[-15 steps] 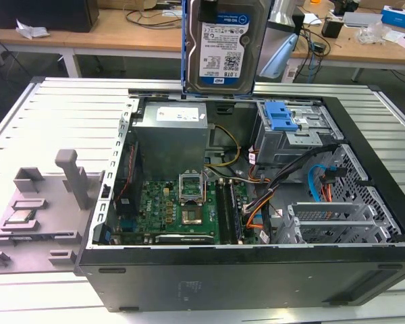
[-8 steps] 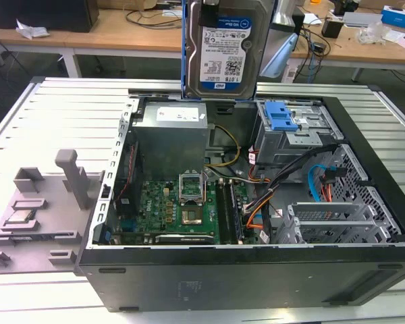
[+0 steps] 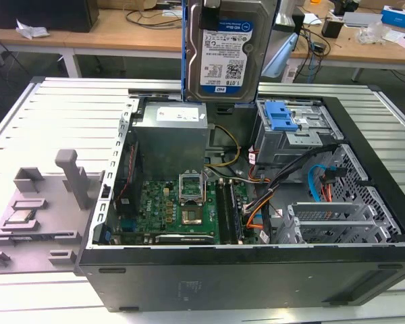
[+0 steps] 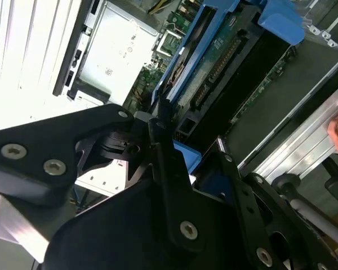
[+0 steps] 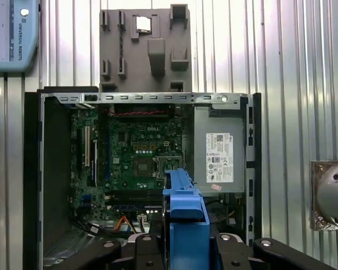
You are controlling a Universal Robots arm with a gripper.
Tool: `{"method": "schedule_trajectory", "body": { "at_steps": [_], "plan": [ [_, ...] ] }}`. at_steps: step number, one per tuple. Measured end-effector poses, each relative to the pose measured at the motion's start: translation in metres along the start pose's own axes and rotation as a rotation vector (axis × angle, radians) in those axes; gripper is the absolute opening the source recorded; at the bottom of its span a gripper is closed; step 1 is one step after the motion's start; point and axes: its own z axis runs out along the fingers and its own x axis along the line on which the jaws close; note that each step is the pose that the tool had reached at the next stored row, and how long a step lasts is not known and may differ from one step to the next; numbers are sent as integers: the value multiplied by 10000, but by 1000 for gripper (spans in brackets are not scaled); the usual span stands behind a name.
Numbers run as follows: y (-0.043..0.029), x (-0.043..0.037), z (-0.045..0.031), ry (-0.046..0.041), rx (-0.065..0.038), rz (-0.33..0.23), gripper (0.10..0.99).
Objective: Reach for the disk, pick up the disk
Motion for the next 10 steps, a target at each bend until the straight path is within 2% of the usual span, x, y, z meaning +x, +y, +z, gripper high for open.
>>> {"method": "schedule_trajectory", "body": {
  "at_steps": [4, 10],
  "plan": [
    [-1, 43, 0, 0, 0, -1, 365],
    [-4, 160, 1, 0, 0, 0, 365]
  ]
}}
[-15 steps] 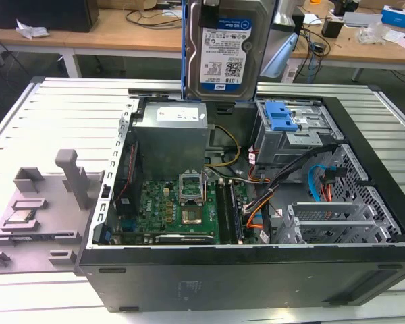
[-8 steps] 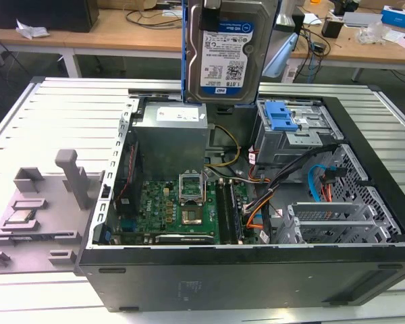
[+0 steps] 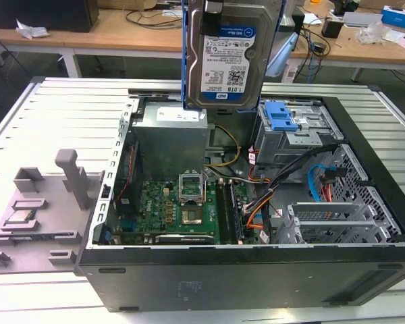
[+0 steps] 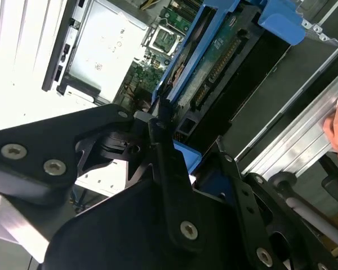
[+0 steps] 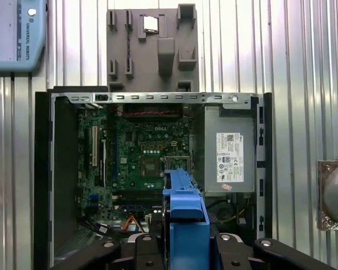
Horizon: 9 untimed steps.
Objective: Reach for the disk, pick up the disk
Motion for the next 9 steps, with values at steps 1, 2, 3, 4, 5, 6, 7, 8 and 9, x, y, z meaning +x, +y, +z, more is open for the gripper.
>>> {"method": "schedule_trajectory", "body": {
  "at_steps": [1, 2, 3, 4, 5, 6, 7, 8, 9],
  "plan": [
    [0, 12, 0, 0, 0, 0, 365],
    [0, 21, 0, -1, 0, 0, 365],
    [-1, 35, 0, 0, 0, 0, 365],
    [-1, 44, 0, 1, 0, 0, 365],
    [-1, 57, 0, 0, 0, 0, 365],
    [-2, 68, 0, 0, 0, 0, 365],
    [-2, 86, 0, 0, 0, 0, 365],
    [-3, 112, 0, 0, 0, 0, 365],
    [-3, 133, 1, 0, 0, 0, 365]
  ]
}}
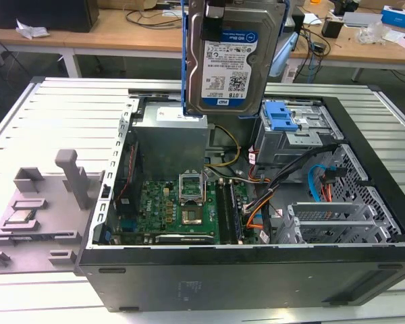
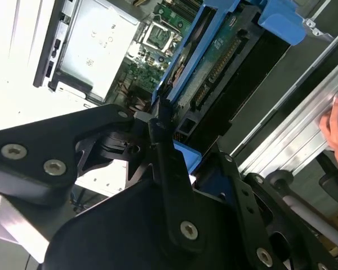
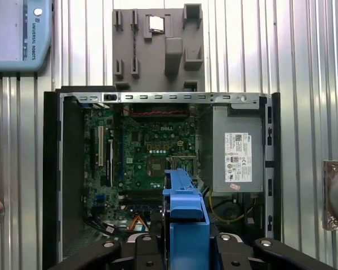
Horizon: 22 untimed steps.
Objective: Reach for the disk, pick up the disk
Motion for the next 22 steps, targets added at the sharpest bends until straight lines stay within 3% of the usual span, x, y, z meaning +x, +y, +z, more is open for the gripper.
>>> {"method": "schedule_trajectory", "body": {
  "at_steps": [22],
  "plan": [
    [-6, 263, 1, 1, 0, 0, 365]
  ]
}}
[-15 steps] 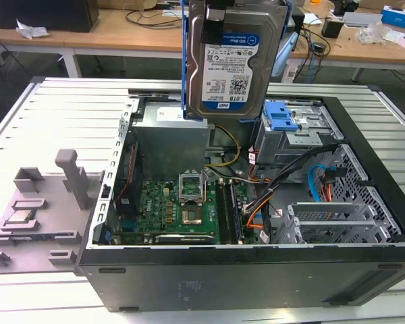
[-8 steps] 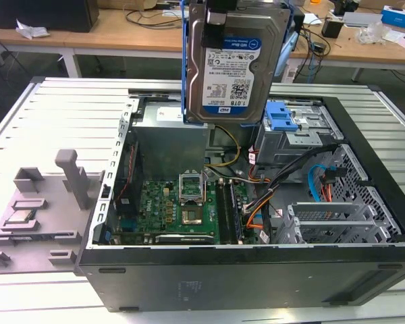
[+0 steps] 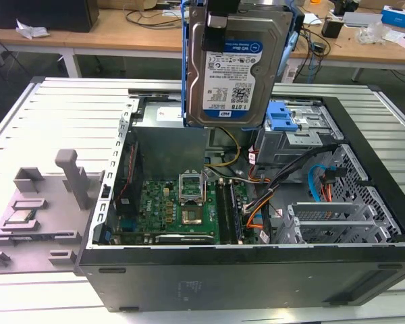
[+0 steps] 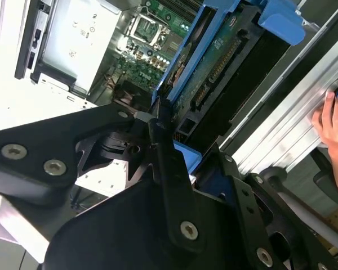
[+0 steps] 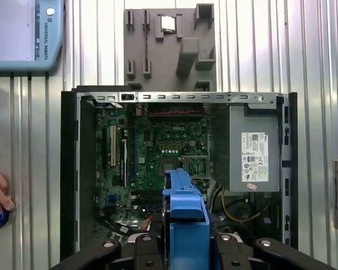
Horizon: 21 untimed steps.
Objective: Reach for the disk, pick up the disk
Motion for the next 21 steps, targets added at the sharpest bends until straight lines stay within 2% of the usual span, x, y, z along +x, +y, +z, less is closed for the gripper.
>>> {"method": "schedule_trajectory", "body": {
  "at_steps": [8, 18, 21],
  "plan": [
    [-3, 101, 1, 0, 0, 0, 365],
    [-7, 294, 7, -1, 0, 0, 365],
    [-9, 373, 14, -3, 0, 0, 365]
  ]
}}
